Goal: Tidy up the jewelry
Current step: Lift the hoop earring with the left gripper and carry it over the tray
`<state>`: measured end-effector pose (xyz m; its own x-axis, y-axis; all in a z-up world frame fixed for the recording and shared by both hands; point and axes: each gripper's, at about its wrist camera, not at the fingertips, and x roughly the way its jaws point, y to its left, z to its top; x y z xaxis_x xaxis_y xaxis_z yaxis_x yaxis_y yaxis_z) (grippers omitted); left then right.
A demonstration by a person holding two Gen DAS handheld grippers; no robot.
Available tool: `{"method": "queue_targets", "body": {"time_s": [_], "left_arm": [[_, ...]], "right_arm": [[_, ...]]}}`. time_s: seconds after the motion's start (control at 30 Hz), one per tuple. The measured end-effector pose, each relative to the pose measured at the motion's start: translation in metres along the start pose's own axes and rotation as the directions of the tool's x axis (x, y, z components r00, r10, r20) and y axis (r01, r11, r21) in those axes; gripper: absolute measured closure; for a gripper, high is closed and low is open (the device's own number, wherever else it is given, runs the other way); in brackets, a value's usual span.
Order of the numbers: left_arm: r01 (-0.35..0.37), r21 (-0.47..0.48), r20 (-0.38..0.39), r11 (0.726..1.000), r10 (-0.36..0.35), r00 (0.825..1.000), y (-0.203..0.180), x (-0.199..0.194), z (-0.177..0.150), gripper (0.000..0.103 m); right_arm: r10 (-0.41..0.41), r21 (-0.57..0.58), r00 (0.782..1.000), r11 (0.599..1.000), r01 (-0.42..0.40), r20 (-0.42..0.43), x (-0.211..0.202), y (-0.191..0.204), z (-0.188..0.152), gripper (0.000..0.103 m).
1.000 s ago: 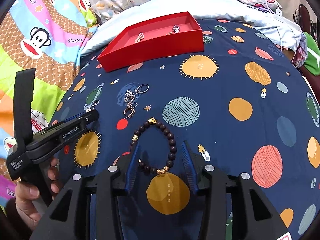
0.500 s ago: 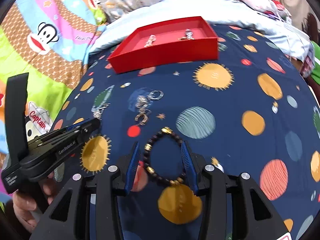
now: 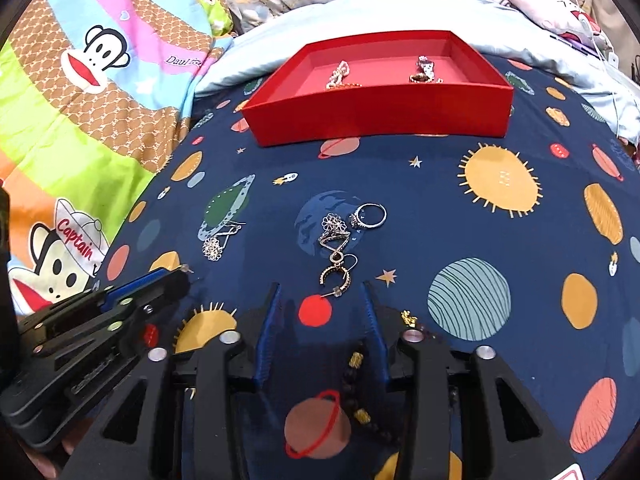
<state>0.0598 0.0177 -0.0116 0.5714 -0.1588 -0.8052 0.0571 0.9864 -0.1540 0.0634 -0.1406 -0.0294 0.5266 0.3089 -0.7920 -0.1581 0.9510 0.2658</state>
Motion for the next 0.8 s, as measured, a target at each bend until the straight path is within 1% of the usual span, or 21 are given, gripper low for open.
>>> {"method": "queue_targets", "body": {"time_s": [0.03, 0.1, 0.37, 0.43, 0.5, 0.67, 0.8], "left_arm": [[0.001, -0.001, 0.000, 1.000, -0.001, 1.000, 0.000, 0.000, 0.000, 0.087], [0.004, -0.006, -0.001, 1.000, -0.004, 1.000, 0.002, 0.000, 0.000, 0.087], [0.007, -0.020, -0.008, 1.000, -0.008, 1.000, 0.006, 0.002, 0.001, 0.087], [0.009, -0.018, -0.006, 1.000, -0.009, 1.000, 0.006, 0.002, 0.001, 0.087], [0.011, -0.019, -0.005, 1.000, -0.011, 1.000, 0.005, 0.002, 0.000, 0.087], [0.016, -0.019, -0.004, 1.000, -0.016, 1.000, 0.004, 0.000, -0.001, 0.087], [0.026, -0.020, 0.002, 0.999, -0.026, 1.000, 0.003, -0.003, 0.000, 0.087]], "right_arm": [[0.000, 0.004, 1.000, 1.000, 0.000, -0.004, 0.002, 0.000, 0.000, 0.073], [-0.002, 0.013, 1.000, 1.000, 0.002, -0.010, 0.006, -0.001, 0.001, 0.080], [-0.023, 0.014, 1.000, 1.000, 0.023, 0.005, 0.010, 0.001, 0.004, 0.082], [-0.032, 0.011, 0.999, 0.999, 0.032, 0.008, 0.011, 0.002, 0.005, 0.083], [-0.048, 0.002, 0.999, 0.999, 0.048, 0.011, 0.012, 0.003, 0.005, 0.088], [-0.042, 0.006, 0.999, 0.999, 0.042, 0.008, 0.008, 0.000, 0.002, 0.088], [-0.026, 0.017, 1.000, 1.000, 0.026, 0.007, -0.004, -0.003, -0.005, 0.088]]}}
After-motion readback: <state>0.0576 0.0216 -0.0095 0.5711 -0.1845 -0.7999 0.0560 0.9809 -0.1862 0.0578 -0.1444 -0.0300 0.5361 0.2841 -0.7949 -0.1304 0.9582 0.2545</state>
